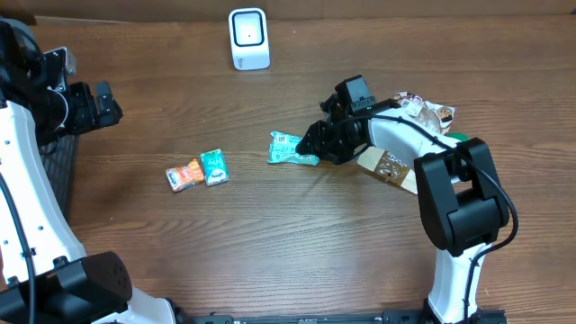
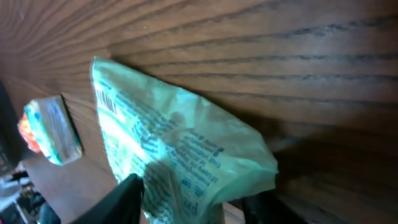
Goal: Scan the item barcode
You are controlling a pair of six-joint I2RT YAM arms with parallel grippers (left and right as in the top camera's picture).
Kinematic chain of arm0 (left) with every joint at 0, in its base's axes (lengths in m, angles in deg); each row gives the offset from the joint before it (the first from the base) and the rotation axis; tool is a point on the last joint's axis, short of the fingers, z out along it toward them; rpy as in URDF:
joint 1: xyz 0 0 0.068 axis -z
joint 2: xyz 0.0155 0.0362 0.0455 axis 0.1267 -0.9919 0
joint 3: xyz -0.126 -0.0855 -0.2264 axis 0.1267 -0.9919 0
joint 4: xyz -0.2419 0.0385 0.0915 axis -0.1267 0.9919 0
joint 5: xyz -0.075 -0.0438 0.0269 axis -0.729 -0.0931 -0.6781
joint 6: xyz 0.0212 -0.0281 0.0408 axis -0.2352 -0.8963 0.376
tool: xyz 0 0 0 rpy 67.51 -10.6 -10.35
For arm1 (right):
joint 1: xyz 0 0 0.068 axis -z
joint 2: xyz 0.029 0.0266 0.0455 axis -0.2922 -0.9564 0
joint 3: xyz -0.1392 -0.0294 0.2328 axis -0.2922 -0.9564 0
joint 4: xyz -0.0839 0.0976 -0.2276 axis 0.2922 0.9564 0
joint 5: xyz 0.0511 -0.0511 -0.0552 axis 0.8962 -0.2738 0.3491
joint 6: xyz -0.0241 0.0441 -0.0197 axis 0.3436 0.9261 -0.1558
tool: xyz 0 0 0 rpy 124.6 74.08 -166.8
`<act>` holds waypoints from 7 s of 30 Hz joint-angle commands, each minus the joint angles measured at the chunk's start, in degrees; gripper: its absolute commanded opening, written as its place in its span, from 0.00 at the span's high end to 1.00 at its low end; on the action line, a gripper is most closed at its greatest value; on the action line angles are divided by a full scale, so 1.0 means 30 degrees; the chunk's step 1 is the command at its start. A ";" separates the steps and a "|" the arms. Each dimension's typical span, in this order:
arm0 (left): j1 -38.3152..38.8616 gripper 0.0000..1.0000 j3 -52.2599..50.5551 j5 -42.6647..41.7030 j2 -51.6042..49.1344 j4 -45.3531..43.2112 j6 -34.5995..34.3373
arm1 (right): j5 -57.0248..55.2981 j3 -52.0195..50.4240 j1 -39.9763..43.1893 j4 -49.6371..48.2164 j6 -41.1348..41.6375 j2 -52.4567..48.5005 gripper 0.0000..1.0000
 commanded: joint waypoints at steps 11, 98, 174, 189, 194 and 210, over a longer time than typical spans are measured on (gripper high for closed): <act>-0.0029 0.01 0.0036 -0.0036 -0.0022 -0.0036 0.0372 | -0.0080 -0.0590 -0.0029 -0.0313 0.0415 -0.0015 0.89; -0.0029 0.00 0.0036 -0.0029 -0.0022 -0.0044 0.0372 | -1.9569 1.8855 -0.4262 -1.1621 -2.8429 -0.9122 0.80; -0.0029 0.00 0.0036 -0.0036 -0.0022 -0.0044 0.0372 | -1.2721 1.8775 0.0036 -0.1610 -0.2237 -0.9821 0.55; -0.0029 0.00 0.0036 -0.0036 -0.0022 -0.0044 0.0372 | -1.2743 1.8360 -0.0153 -0.1851 -0.2251 -1.1402 0.59; -0.0029 0.01 0.0036 -0.0029 -0.0022 -0.0044 0.0372 | -1.3690 1.8360 -0.0153 0.0080 -0.2280 -1.1402 0.59; -0.0029 0.01 0.0036 -0.0029 -0.0022 -0.0044 0.0372 | -1.2517 1.8688 -0.0721 1.2684 -0.2557 -1.1373 0.43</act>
